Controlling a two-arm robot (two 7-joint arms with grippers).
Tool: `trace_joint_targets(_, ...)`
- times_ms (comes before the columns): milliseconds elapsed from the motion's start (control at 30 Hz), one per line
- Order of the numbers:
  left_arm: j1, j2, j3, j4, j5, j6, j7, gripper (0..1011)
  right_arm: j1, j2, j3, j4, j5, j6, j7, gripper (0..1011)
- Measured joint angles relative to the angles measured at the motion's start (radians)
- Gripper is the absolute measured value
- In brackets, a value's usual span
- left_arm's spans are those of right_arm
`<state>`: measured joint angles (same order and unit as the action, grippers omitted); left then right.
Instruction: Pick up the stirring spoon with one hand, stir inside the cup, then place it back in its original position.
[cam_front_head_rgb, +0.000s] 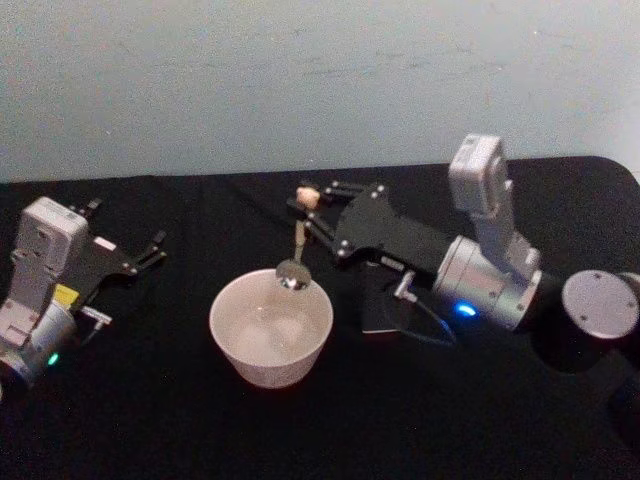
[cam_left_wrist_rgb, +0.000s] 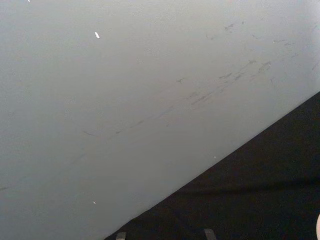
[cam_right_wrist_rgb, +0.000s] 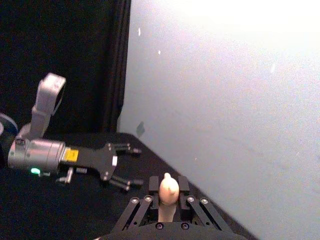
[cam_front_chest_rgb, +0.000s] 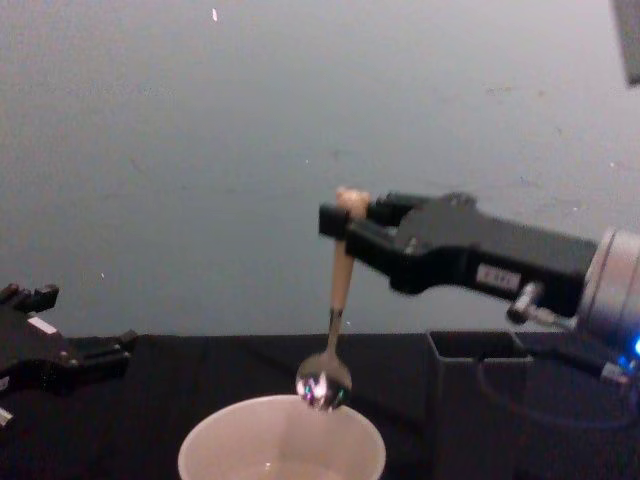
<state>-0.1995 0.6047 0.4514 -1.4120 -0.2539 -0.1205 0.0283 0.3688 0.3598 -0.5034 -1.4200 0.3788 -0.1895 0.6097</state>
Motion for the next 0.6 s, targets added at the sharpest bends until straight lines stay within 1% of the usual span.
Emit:
trace_joint_targets(67, 0.000, 0.000, 0.000, 0.000, 0.000, 0.000, 0.000, 1001, -0.005, 0.015, 0.011, -0.027, 0.013, 0.002, 0.004, 215)
trace_joint_targets(100, 0.000, 0.000, 0.000, 0.000, 0.000, 0.000, 0.000, 1001, -0.005, 0.015, 0.011, -0.027, 0.013, 0.002, 0.004, 215)
trace_joint_targets(267, 0.000, 0.000, 0.000, 0.000, 0.000, 0.000, 0.000, 1001, -0.019, 0.052, 0.042, -0.084, 0.041, -0.004, 0.011, 215)
trace_joint_targets(400, 0.000, 0.000, 0.000, 0.000, 0.000, 0.000, 0.000, 1001, -0.034, 0.083, 0.072, -0.123, 0.061, -0.015, 0.009, 215)
trace_joint_targets(500, 0.000, 0.000, 0.000, 0.000, 0.000, 0.000, 0.000, 1001, -0.043, 0.099, 0.089, -0.141, 0.068, -0.020, 0.005, 215)
trace_joint_targets(600, 0.000, 0.000, 0.000, 0.000, 0.000, 0.000, 0.000, 1001, -0.056, 0.122, 0.115, -0.164, 0.077, -0.026, -0.003, 215)
